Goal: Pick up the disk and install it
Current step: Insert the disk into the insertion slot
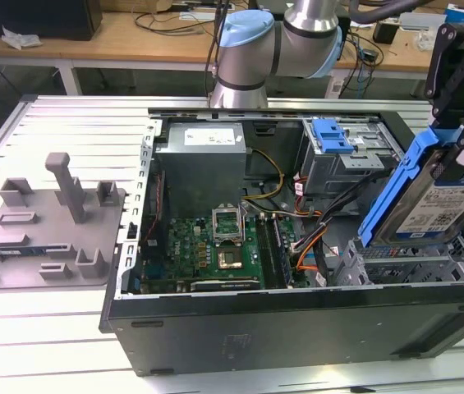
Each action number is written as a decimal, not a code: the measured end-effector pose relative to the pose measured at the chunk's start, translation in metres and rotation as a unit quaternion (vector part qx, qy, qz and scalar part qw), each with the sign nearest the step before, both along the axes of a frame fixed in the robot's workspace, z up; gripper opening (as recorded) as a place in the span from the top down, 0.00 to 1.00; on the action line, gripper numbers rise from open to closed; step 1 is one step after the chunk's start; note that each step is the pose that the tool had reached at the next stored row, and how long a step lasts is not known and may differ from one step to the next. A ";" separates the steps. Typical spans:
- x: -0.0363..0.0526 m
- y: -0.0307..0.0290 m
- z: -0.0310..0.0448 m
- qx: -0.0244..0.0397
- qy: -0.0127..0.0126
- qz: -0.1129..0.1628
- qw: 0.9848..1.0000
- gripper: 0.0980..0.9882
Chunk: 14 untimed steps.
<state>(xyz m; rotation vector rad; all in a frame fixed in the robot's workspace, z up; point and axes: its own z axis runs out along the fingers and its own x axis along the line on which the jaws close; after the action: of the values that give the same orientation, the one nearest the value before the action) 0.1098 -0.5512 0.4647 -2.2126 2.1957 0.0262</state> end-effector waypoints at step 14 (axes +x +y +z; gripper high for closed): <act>0.0006 -0.0004 -0.0104 0.000 0.000 0.000 1.000 0.70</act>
<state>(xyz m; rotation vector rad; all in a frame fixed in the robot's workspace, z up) 0.1105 -0.5516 0.4543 -2.2126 2.1958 0.0262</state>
